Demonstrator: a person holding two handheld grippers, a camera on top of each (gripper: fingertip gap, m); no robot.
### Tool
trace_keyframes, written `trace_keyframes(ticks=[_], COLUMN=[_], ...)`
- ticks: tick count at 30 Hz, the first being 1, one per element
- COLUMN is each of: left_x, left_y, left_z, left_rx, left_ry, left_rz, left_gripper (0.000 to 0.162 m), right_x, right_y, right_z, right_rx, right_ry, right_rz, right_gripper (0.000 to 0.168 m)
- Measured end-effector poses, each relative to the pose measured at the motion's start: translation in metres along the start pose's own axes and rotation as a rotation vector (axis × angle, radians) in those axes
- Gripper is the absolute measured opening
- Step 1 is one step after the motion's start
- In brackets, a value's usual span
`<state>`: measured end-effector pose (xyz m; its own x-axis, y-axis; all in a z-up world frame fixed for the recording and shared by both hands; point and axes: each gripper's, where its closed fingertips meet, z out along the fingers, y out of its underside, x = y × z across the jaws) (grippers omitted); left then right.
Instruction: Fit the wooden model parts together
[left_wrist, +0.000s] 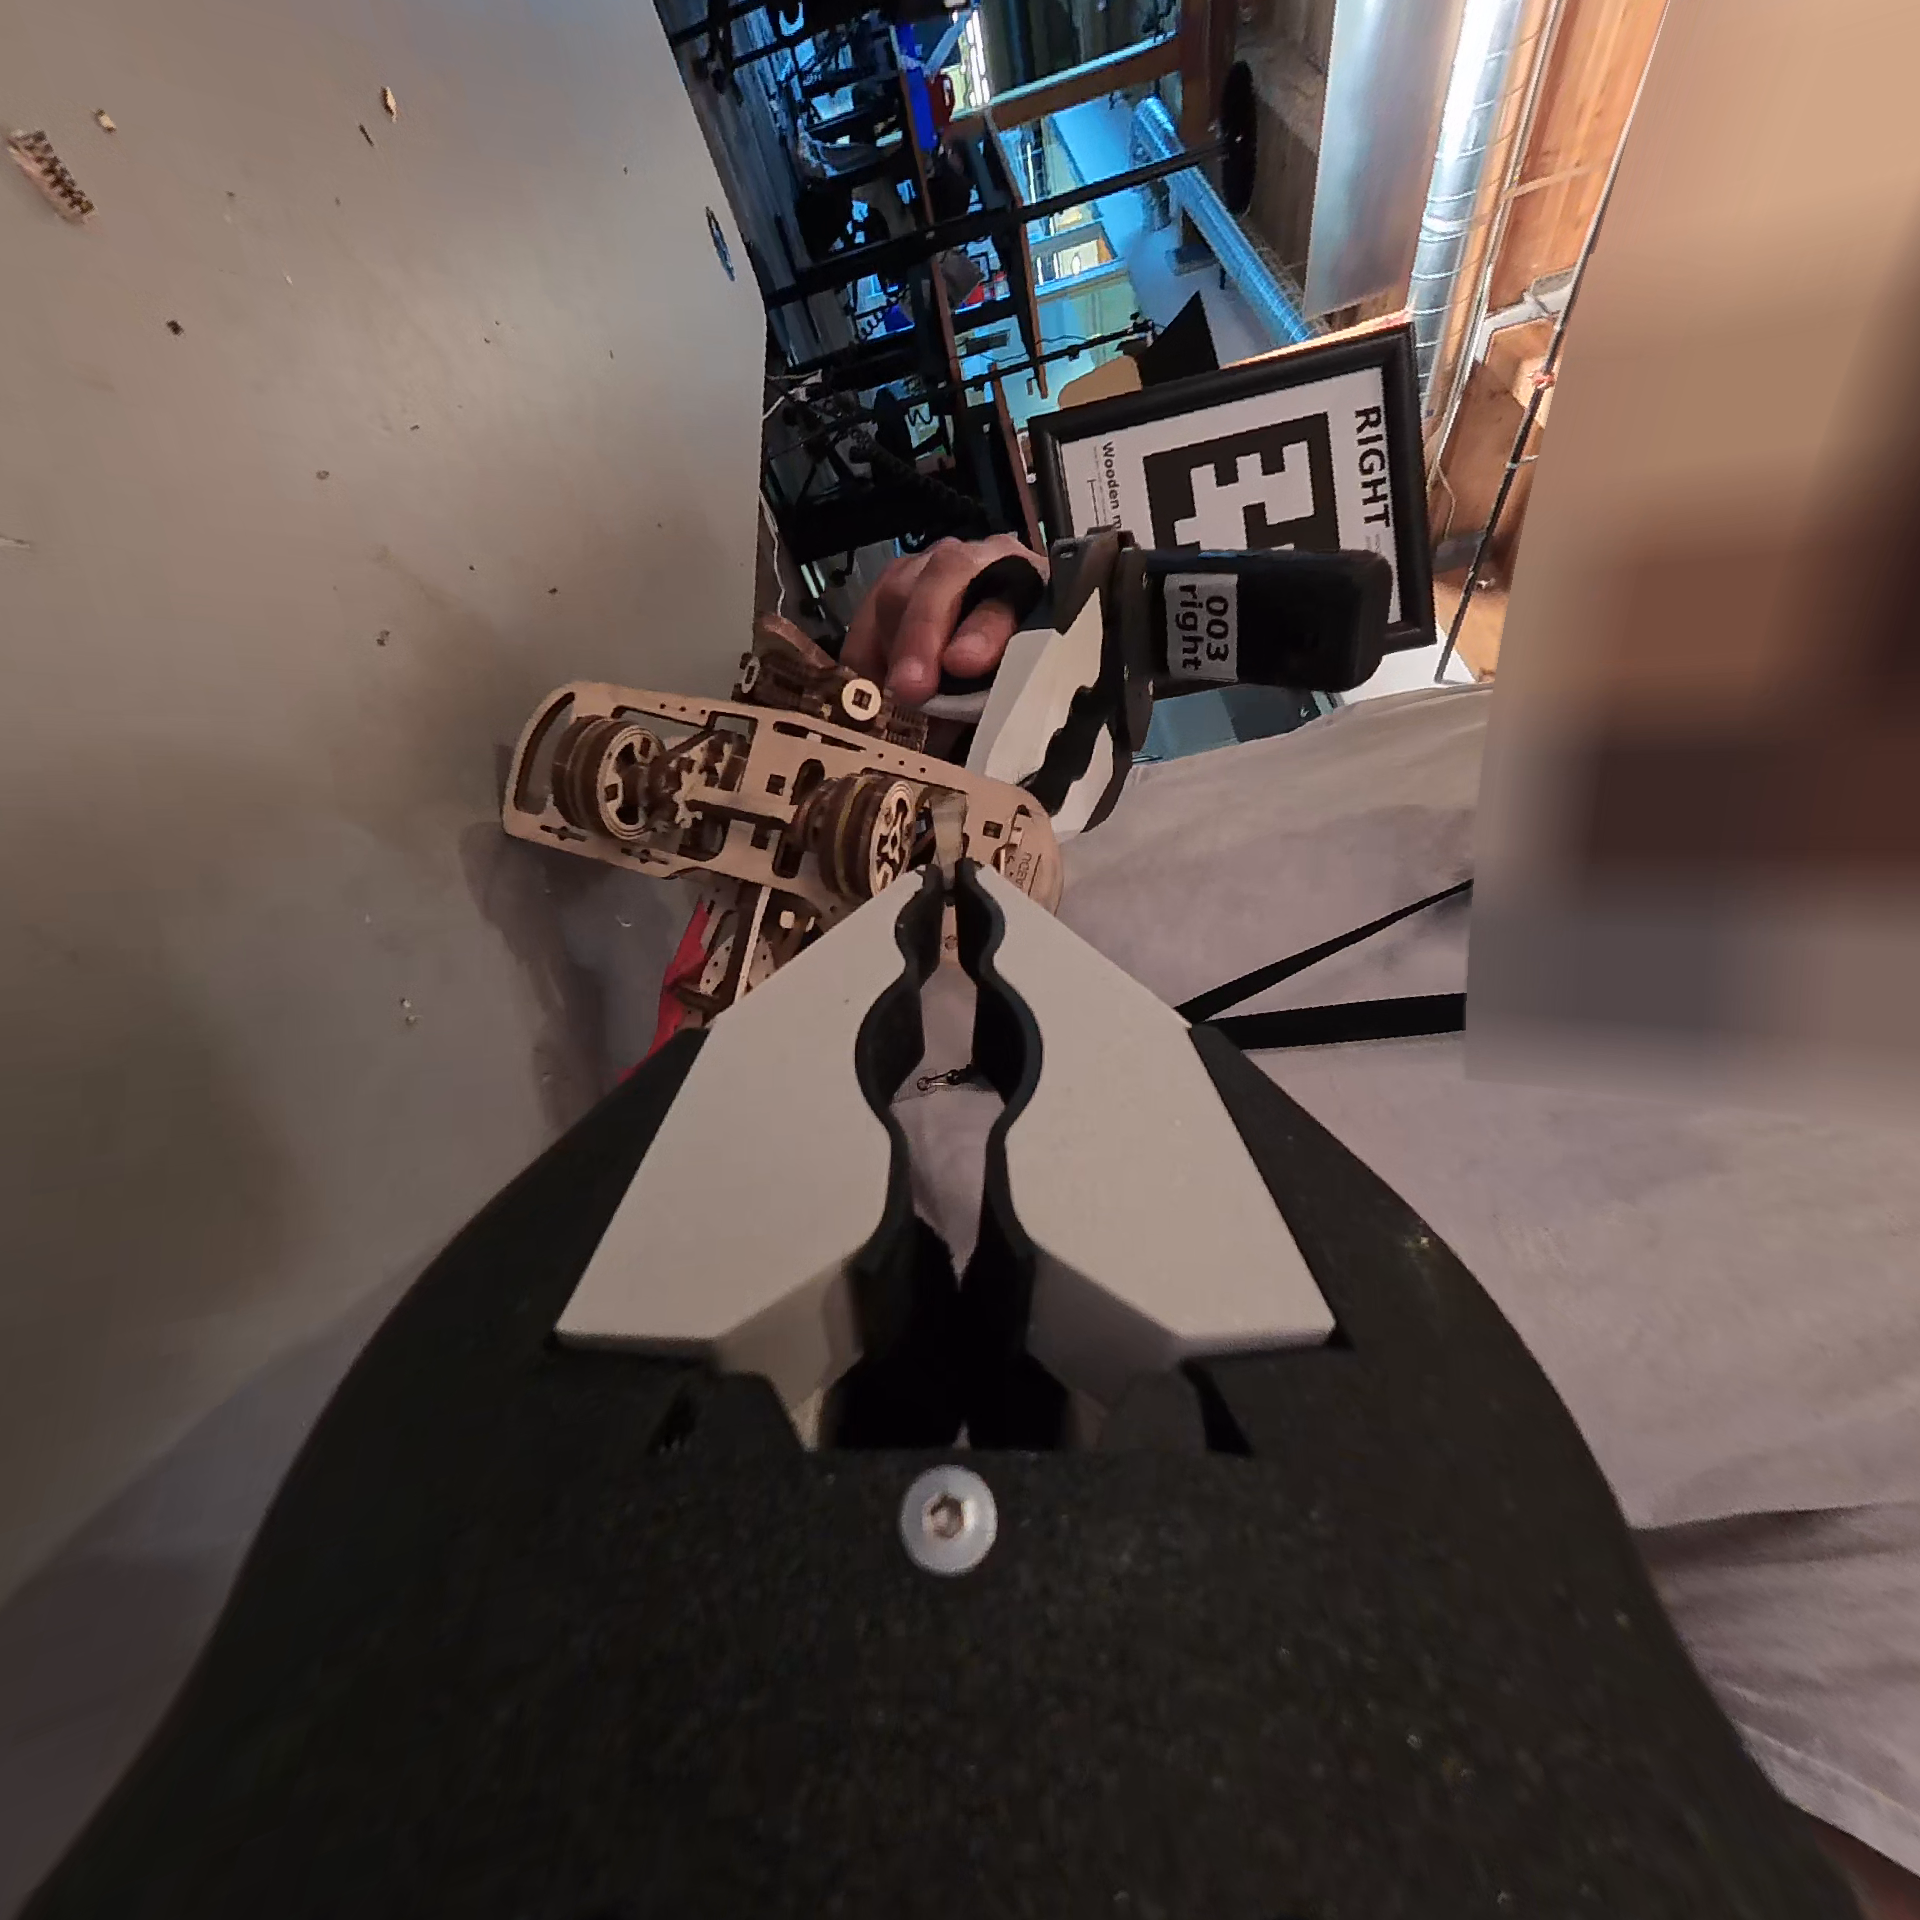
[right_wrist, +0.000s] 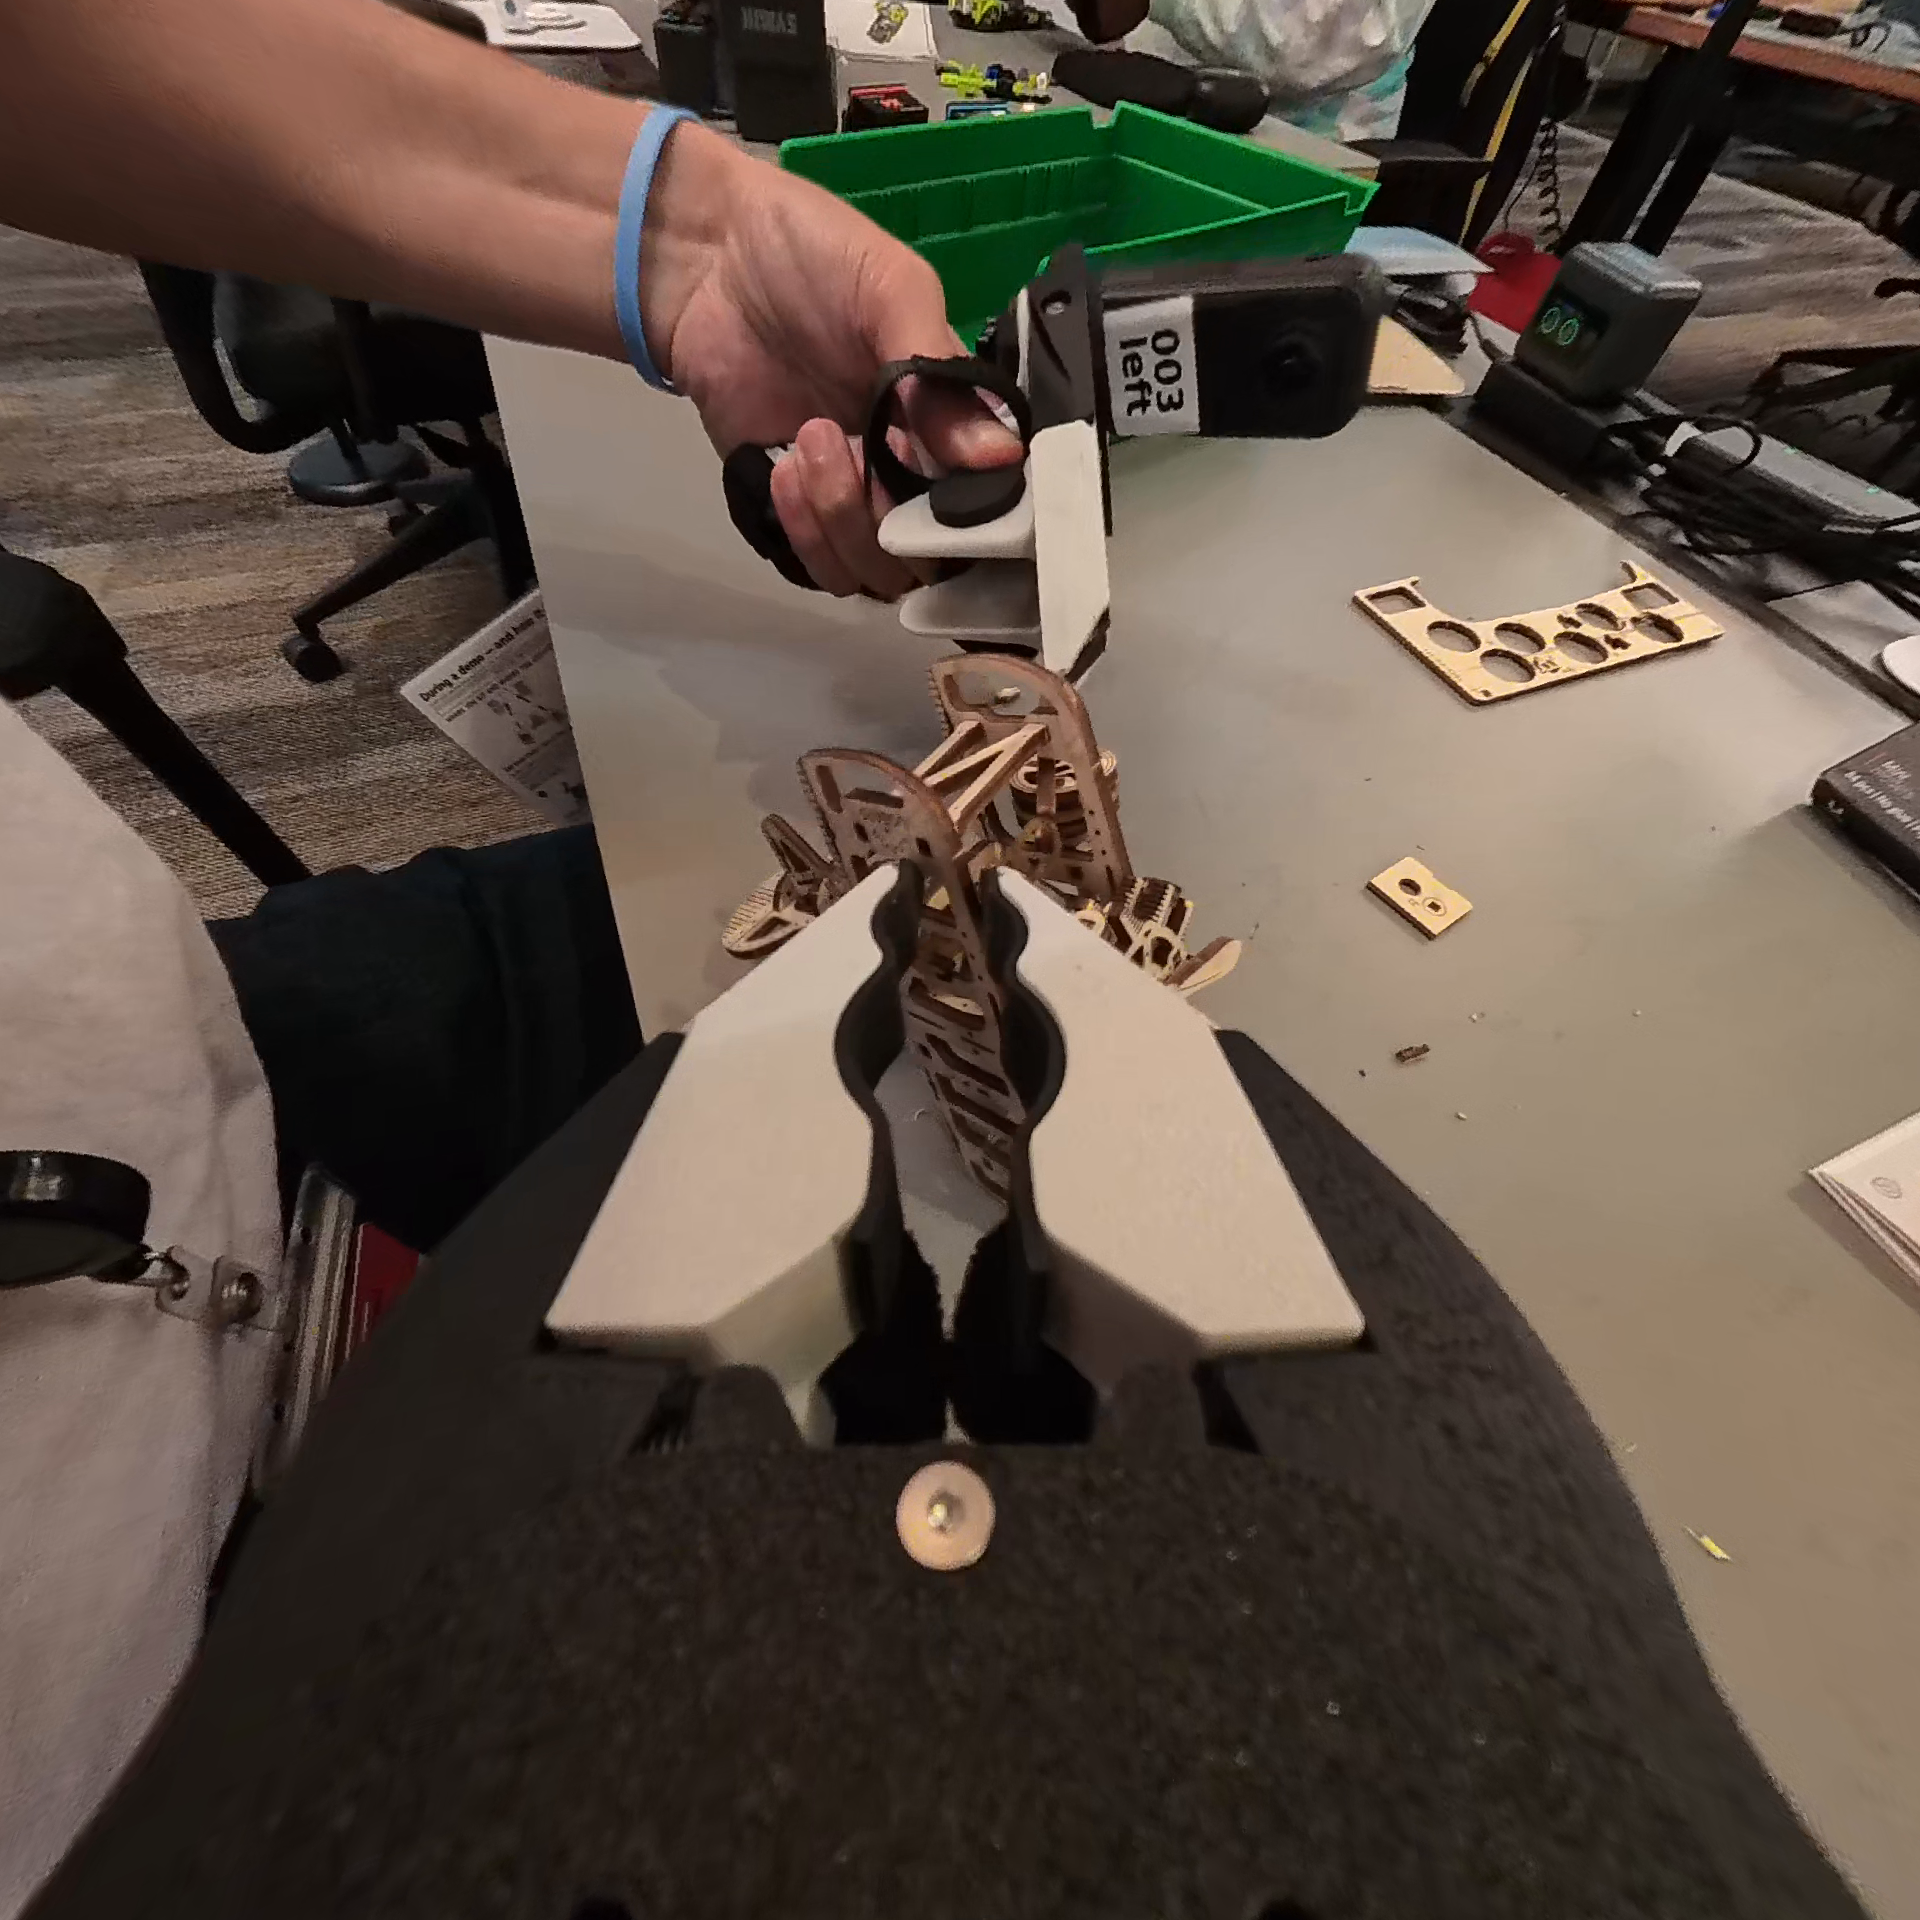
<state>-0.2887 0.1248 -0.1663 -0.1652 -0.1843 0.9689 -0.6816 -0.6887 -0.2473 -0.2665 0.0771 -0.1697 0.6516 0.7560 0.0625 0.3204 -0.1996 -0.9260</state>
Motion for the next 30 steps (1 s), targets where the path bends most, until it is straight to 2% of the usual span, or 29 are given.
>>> trace_keyframes(ticks=[19,30], left_x=[-0.0065,-0.0038], left_y=[-0.0001,-0.0030], left_z=[-0.0057,-0.0070], left_rx=[0.029,0.139], left_ry=[-0.010,0.104], left_rz=[0.000,-0.054], left_gripper=[0.000,0.000], right_x=[0.0002,-0.0020], right_y=[0.0012,0.0000], right_z=[-0.0012,-0.0005], right_rx=[-0.021,-0.017], right_ry=[0.005,-0.018], right_rz=[-0.034,-0.032], right_gripper=[0.004,0.004])
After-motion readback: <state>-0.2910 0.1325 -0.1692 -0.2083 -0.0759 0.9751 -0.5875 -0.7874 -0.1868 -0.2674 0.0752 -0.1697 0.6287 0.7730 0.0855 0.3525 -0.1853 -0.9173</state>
